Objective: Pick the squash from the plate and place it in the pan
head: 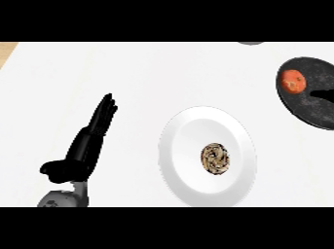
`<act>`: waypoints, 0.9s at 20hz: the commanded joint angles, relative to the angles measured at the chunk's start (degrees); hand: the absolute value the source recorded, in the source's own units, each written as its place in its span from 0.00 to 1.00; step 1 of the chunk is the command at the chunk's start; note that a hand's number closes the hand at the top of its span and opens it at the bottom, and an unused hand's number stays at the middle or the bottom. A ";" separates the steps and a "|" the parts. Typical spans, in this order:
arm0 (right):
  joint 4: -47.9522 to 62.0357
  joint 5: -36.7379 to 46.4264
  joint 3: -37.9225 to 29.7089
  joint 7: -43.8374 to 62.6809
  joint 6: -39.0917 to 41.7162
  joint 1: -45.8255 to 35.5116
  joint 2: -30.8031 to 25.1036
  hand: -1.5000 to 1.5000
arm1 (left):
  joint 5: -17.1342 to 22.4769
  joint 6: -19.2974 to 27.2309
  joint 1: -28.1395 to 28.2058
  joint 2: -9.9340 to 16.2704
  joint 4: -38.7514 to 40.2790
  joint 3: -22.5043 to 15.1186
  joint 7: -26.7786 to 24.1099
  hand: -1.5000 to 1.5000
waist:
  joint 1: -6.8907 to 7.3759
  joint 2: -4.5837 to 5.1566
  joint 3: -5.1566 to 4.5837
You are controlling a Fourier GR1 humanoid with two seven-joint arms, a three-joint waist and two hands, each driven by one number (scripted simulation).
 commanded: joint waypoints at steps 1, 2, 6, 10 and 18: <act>1.75 -4.07 -3.71 0.24 10.07 0.00 -5.31 0.00 | -0.13 0.21 0.13 0.11 0.91 0.68 -0.49 0.50 | -0.62 -0.25 -0.03; 2.00 -4.25 -3.81 -0.47 11.24 0.79 -5.28 0.00 | 0.15 0.35 0.63 -0.25 -2.52 -0.50 3.07 0.50 | -0.19 -0.34 0.02; 3.34 -5.29 -4.19 -2.88 24.64 3.98 -8.86 0.00 | -0.20 -0.11 2.62 0.43 -2.88 -0.51 1.19 0.50 | -0.42 -0.44 0.04; 1.39 -4.39 -2.82 -7.80 30.47 7.54 -11.01 0.00 | -0.76 0.22 1.45 -0.06 -1.28 -0.47 0.90 0.50 | -0.85 -0.43 0.04; -2.16 -4.23 -1.10 -16.39 31.45 15.89 -10.03 0.00 | -1.79 1.21 3.33 -1.23 -2.69 -1.69 0.67 0.50 | -1.51 -0.81 0.03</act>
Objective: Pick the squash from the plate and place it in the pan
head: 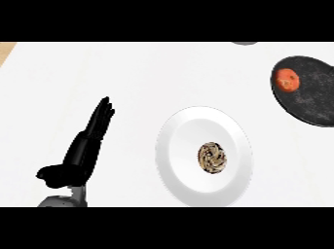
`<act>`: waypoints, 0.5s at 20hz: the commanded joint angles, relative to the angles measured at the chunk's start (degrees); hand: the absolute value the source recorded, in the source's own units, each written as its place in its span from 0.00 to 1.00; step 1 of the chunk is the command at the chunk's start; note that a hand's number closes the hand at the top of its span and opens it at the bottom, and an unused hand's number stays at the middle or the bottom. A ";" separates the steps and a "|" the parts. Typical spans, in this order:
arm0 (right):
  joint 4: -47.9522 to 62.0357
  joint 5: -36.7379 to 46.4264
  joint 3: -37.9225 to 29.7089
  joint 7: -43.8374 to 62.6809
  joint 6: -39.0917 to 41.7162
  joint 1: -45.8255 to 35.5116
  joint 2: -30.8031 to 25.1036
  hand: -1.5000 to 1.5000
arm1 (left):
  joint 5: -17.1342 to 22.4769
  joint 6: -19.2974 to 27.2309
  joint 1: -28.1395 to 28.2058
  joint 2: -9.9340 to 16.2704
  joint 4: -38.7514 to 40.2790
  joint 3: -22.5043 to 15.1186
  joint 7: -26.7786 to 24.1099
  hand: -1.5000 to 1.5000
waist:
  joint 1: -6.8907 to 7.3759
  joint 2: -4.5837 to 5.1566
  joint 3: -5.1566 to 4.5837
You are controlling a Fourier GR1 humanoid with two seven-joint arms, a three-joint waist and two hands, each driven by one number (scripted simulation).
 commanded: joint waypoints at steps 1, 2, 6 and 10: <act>-0.63 -0.27 0.40 -8.59 6.90 2.86 0.02 0.00 | -0.71 0.06 -0.07 -0.23 3.67 0.58 -3.31 0.50 | -0.22 0.11 -0.02; -1.04 0.20 0.92 -9.90 6.75 4.02 -0.31 0.00 | -1.50 2.03 -3.47 -1.41 0.60 -0.31 2.35 0.50 | -0.19 0.19 0.13; -2.07 0.15 2.09 -10.77 7.86 5.31 -0.51 0.00 | 0.82 0.05 -2.93 0.19 0.80 1.93 2.38 0.50 | -0.46 -0.15 -0.02; -2.02 0.28 3.01 -10.44 6.38 5.87 -0.53 0.00 | 0.51 -0.28 -0.61 -0.45 2.02 1.07 0.01 0.50 | -0.16 -0.13 -0.04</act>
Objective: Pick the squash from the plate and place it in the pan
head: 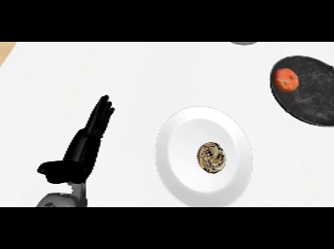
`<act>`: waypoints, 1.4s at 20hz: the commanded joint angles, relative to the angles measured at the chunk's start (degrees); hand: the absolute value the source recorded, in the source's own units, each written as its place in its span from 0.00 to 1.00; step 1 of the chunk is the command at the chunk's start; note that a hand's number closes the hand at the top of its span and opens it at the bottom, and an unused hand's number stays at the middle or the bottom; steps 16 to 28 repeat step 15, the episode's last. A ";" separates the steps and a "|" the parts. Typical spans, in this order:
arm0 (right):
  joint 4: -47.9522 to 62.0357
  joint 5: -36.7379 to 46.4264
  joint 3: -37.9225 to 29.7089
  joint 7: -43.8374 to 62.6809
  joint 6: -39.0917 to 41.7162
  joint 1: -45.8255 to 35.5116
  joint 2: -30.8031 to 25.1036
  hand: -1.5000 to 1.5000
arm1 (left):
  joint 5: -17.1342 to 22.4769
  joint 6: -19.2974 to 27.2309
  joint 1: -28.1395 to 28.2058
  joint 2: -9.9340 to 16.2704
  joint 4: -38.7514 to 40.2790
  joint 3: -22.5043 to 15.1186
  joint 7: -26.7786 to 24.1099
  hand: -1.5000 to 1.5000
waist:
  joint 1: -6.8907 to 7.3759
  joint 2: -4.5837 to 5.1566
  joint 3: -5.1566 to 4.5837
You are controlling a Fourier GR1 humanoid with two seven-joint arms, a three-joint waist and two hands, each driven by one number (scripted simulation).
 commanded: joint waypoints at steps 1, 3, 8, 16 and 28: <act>0.26 0.13 0.83 -7.57 7.60 1.79 -1.32 0.00 | -1.75 1.15 0.94 -1.36 -0.42 -1.75 -1.00 0.50 | -0.14 -0.17 -0.05; -0.07 -0.41 0.77 -6.65 6.56 0.61 -1.04 0.00 | -0.56 -0.12 0.95 0.15 -2.77 -0.97 1.81 0.50 | 0.02 -0.28 -0.07; 0.45 -0.12 1.69 -8.38 6.53 2.23 -2.82 0.00 | -0.45 0.26 -0.03 -0.73 -1.82 -0.71 1.43 0.50 | -0.01 -0.06 0.01; -0.71 1.04 3.57 -12.40 -2.52 3.54 0.75 0.00 | 1.15 -1.81 -0.68 1.19 -1.75 1.44 1.69 0.50 | 0.14 -0.08 -0.01; -0.71 1.04 3.57 -12.40 -2.52 3.54 0.75 0.00 | 1.15 -1.81 -0.68 1.19 -1.75 1.44 1.69 0.50 | 0.14 -0.08 -0.01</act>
